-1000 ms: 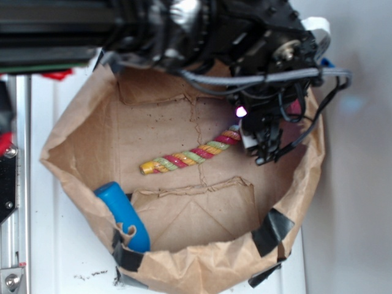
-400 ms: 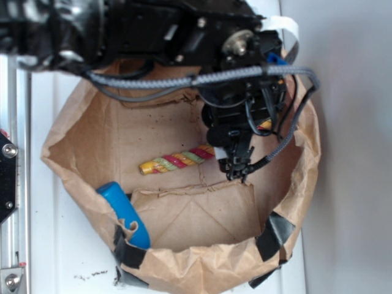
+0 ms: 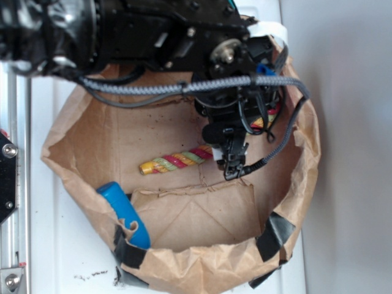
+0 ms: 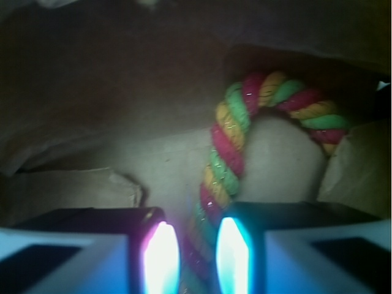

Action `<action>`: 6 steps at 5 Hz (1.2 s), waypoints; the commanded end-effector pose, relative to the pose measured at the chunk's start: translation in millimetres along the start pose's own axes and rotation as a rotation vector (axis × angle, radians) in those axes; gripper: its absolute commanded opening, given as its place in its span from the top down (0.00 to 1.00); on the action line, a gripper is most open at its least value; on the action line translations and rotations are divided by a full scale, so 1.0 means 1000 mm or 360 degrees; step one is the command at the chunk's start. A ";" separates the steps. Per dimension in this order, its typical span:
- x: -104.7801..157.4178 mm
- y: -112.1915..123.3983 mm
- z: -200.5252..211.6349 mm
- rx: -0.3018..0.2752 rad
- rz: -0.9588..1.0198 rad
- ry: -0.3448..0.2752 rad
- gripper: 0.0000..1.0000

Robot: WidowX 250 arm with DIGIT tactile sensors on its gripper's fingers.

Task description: Grab the multicolored rope.

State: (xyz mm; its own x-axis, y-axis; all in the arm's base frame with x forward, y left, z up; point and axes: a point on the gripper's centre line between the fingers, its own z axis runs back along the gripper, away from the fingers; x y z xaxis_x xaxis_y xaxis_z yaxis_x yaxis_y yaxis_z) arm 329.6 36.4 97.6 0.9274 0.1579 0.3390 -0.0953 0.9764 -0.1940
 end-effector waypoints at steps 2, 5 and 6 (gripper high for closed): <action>0.011 0.009 -0.005 0.0025 -0.0103 -0.0138 0.00; 0.021 0.017 -0.033 0.0036 -0.0078 -0.0109 0.00; 0.020 0.016 -0.040 0.0044 -0.0104 -0.0118 0.00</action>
State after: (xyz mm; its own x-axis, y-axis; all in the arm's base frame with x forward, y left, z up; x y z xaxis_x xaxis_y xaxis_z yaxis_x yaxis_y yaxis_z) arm 350.3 43.8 47.4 0.9269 0.1259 0.3535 -0.0705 0.9837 -0.1654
